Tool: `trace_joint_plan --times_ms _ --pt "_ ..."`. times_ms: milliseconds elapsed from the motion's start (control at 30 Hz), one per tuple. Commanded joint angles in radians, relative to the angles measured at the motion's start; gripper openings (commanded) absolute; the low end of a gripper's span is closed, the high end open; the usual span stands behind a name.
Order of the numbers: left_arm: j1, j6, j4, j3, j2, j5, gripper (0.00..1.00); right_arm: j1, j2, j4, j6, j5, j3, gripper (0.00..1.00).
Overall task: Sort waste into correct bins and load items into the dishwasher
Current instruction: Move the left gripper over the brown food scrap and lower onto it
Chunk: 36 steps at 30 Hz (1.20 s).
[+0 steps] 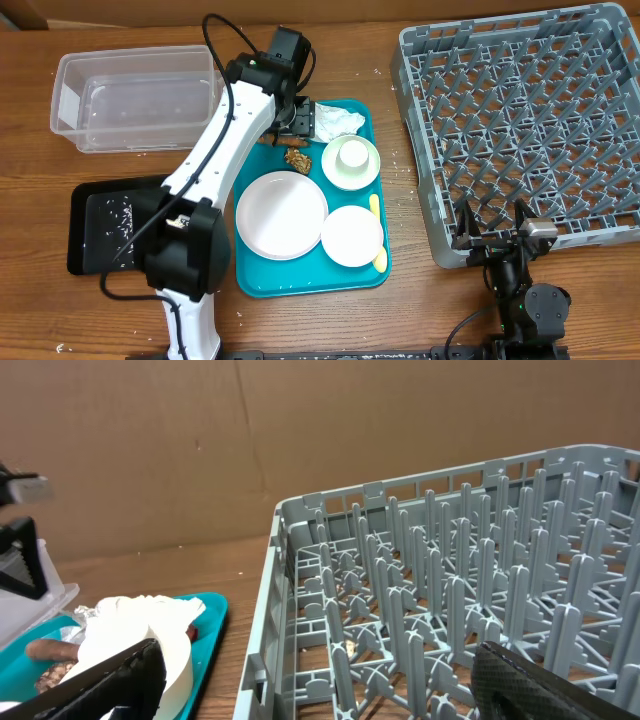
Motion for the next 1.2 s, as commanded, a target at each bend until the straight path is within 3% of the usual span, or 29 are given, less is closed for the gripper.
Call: trace_joint_plan --times_ms 0,267,833,1167 --pt "-0.011 0.099 0.011 0.018 0.099 -0.011 0.72 -0.003 -0.007 0.008 0.000 0.010 -0.010 1.00" --pt "-0.024 0.113 0.009 0.018 0.202 0.040 0.67 -0.003 -0.007 0.008 0.000 0.010 -0.010 1.00" --pt "-0.024 0.104 -0.008 -0.022 0.212 0.108 0.73 -0.003 -0.007 0.008 0.000 0.010 -0.011 1.00" --pt "-0.024 0.083 -0.014 -0.034 0.215 0.075 0.79 -0.003 -0.007 0.008 0.000 0.010 -0.011 1.00"
